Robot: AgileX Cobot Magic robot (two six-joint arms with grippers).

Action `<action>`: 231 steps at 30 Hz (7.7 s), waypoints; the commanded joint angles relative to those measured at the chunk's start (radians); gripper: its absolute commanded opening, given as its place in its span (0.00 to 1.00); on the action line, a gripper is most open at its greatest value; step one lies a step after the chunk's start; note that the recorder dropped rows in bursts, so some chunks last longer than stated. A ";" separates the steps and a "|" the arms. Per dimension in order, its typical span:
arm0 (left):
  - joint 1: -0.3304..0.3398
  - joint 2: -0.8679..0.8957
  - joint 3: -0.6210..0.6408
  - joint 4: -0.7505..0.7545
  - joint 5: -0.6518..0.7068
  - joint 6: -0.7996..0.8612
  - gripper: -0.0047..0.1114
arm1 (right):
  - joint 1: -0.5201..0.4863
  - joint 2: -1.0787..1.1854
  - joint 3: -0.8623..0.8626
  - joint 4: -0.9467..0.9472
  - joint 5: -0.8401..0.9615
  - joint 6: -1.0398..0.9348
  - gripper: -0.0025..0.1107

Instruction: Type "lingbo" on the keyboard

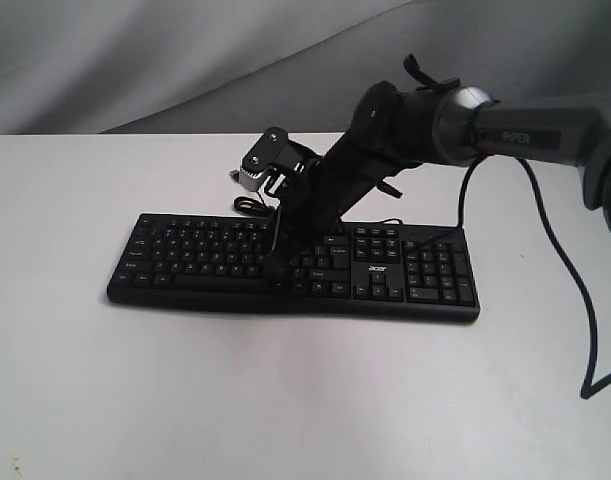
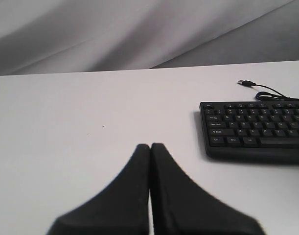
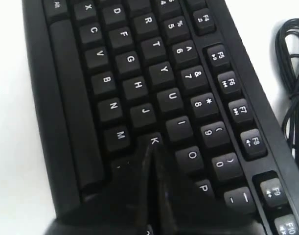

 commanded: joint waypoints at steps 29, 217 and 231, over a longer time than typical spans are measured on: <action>-0.001 0.006 0.005 -0.004 -0.006 -0.002 0.04 | 0.001 0.013 -0.008 0.007 -0.044 -0.014 0.02; -0.001 0.006 0.005 -0.004 -0.006 -0.002 0.04 | 0.112 0.064 -0.089 0.117 -0.126 -0.027 0.02; -0.001 0.006 0.005 -0.004 -0.006 -0.002 0.04 | 0.112 0.066 -0.089 0.085 -0.087 -0.001 0.02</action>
